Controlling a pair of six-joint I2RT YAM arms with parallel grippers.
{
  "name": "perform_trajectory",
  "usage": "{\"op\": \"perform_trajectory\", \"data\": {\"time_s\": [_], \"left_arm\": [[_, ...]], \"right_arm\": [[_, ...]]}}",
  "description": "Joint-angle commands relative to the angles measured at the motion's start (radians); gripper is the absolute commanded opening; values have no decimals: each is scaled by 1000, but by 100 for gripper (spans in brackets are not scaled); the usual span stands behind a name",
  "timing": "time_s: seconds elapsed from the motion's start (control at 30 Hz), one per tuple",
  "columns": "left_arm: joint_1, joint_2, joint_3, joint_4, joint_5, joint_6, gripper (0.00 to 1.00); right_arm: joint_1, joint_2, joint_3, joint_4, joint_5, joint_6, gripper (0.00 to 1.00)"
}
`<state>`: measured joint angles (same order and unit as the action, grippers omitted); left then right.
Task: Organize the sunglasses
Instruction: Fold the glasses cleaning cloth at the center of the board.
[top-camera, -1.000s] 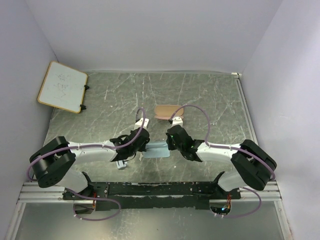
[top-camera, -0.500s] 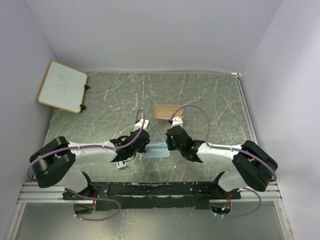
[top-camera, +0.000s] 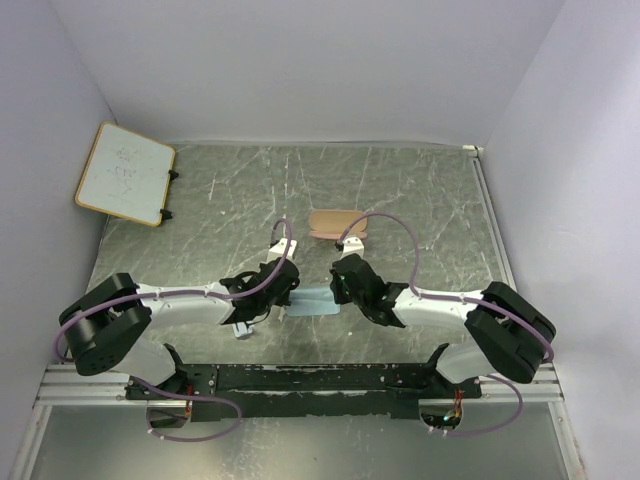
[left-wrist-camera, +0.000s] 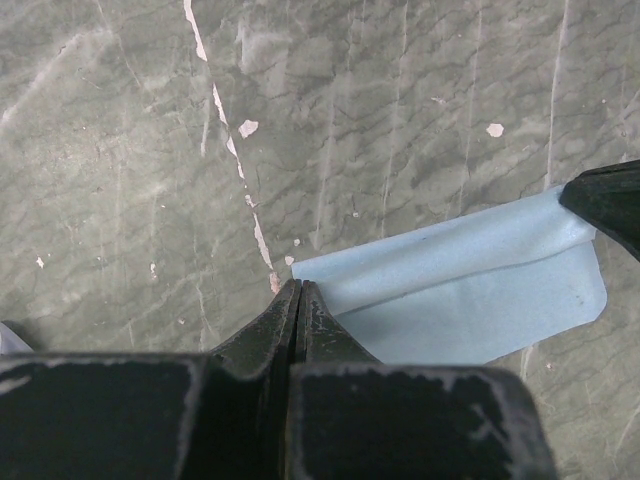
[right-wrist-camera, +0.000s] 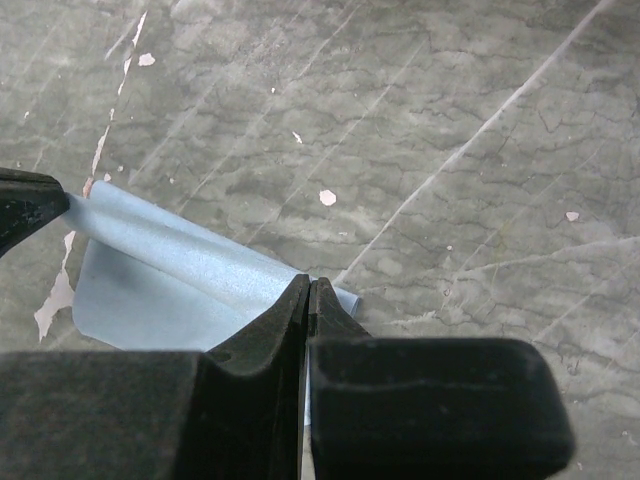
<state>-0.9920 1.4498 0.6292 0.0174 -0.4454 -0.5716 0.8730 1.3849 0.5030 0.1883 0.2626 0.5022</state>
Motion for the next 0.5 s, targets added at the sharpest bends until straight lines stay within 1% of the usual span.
{"op": "perform_trajectory", "data": {"time_s": [0.0, 0.47], "left_arm": [[-7, 1, 20, -1, -20, 15, 7], [-7, -2, 17, 11, 2, 12, 7]], "right_arm": [[6, -11, -14, -8, 32, 16, 0], [3, -8, 0, -23, 85, -1, 0]]}}
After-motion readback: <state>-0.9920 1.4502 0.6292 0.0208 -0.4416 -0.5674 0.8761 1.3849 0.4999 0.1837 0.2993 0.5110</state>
